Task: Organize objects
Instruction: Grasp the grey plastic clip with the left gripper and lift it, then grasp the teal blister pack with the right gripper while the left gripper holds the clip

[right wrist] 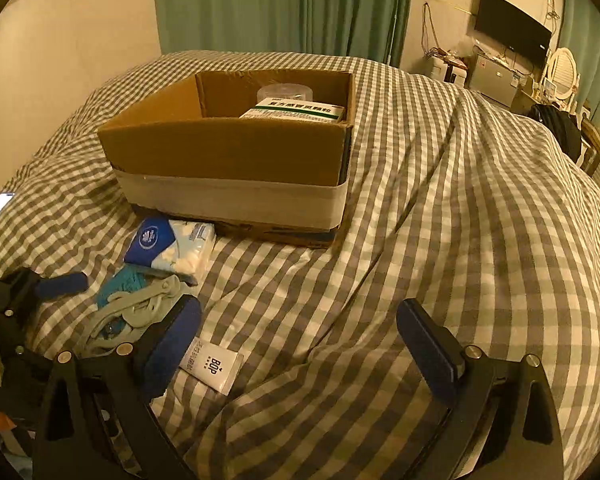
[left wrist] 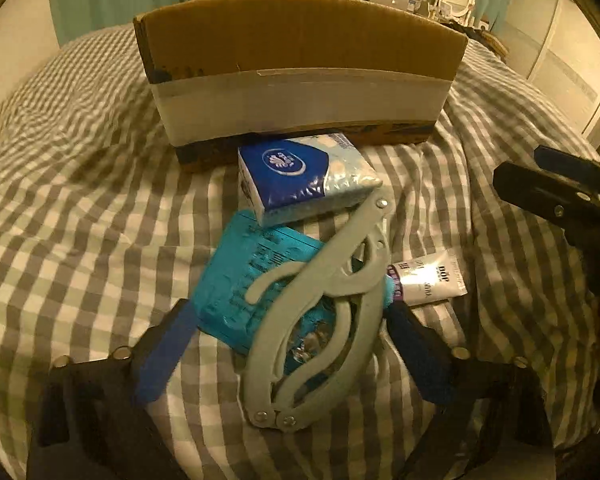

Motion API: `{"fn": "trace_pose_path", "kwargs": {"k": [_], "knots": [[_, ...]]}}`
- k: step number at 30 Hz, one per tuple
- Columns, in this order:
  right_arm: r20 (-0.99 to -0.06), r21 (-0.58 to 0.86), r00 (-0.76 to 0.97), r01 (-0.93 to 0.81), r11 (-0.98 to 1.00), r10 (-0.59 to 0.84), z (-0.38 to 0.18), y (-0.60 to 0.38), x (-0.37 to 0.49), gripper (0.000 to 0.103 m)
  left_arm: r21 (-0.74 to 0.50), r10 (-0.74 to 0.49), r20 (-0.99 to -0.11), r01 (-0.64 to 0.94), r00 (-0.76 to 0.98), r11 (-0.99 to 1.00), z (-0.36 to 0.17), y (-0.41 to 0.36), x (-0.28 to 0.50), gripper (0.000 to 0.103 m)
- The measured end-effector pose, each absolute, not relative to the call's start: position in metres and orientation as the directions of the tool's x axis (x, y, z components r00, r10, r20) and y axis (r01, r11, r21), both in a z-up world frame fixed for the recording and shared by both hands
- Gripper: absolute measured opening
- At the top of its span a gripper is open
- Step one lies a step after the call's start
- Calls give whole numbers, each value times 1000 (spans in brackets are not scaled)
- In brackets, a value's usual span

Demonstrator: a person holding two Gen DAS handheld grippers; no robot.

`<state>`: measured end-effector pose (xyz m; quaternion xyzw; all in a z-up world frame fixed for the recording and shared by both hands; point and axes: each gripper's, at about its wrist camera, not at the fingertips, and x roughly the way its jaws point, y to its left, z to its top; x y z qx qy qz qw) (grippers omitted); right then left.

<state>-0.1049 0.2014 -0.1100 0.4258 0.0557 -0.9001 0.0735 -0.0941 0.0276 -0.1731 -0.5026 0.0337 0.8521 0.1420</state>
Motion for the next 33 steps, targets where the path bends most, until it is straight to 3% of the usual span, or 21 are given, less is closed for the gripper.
{"fn": "trace_pose_path", "kwargs": {"k": [3,9,13,16,22,33], "knots": [[-771,-33,-631,178,-983,-89,-108,203,-102,99,-103,243,-857,-311,-455,-945,-168,31,-88,68],[-773,-34,-628,185,-982,-91,-107,200,-101,99,-203,307,-846,-271,-435,-941,-150,10,-88,67],[-775,-41,-626,193,-980,-91,-107,196,-101,99,-195,291,-807,-233,-514,-953,-120,-13,-88,67],[-777,-54,-623,210,-976,-91,-108,188,-102,99,-137,212,-798,-174,-564,-975,-109,-34,-91,67],[-783,-55,-591,375,-925,-193,-113,143,-97,99,-45,72,-803,-60,-591,-997,-109,-61,-96,67],[-858,-127,-463,611,-782,-222,-166,54,-95,98,-63,97,-799,-78,-593,-995,-124,-72,-94,67]]}}
